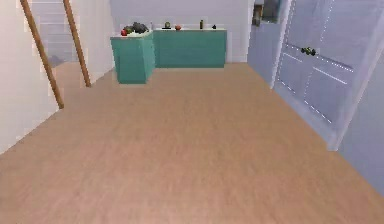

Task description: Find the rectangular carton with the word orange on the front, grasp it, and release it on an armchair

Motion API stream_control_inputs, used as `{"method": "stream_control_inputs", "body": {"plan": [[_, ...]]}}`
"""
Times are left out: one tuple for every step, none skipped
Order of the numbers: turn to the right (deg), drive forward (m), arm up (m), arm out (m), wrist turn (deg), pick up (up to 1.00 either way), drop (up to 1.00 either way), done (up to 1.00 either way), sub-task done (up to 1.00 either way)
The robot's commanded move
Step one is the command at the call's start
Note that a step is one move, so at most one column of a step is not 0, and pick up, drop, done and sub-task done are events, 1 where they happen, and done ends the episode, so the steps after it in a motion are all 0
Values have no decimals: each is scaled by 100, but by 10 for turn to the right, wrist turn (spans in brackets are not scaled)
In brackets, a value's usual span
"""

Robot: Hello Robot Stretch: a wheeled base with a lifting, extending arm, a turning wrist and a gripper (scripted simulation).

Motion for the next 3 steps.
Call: {"method": "stream_control_inputs", "body": {"plan": [[450, 0, 0, 0, 0, 0, 0, 0, 0], [450, 0, 0, 0, 0, 0, 0, 0, 0], [0, 5, 0, 0, 0, 0, 0, 0, 0]]}}
